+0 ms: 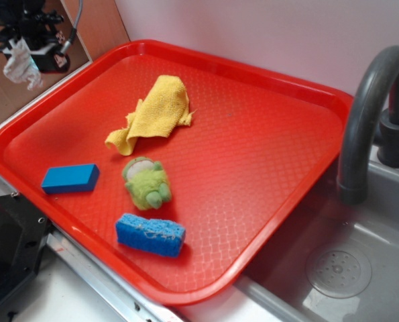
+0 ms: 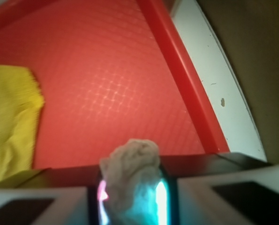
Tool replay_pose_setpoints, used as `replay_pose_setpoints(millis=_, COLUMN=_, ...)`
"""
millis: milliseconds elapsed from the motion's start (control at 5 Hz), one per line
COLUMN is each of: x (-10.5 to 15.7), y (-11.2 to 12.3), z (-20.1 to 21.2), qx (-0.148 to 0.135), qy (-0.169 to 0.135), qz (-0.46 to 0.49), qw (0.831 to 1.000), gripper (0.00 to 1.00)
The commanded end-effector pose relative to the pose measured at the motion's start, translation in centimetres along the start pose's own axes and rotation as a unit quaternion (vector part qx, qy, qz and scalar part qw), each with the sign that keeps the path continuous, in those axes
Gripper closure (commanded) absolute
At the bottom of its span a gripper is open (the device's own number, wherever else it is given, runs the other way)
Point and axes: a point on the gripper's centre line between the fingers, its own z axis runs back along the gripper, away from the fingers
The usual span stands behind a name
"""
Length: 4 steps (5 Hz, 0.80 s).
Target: Grab the white paper.
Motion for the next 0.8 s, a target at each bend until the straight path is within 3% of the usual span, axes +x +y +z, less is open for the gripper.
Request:
replay_pose_setpoints(millis=0, x=-1.8, y=-3.5, z=8.5, qx=-0.053, qy=-0.068, qz=-0.072, qw=0.994, gripper=1.0)
replay_pose_setpoints(millis=400, x=-4.9, y=-4.5, z=10.5, qx=-0.038, qy=-0.116, qz=-0.113, qw=0.986, gripper=1.0)
replay_pose_setpoints(millis=600, x=-5.1, y=-4.4, z=10.5, qx=-0.009, qy=-0.083, qz=-0.157, qw=0.984, gripper=1.0)
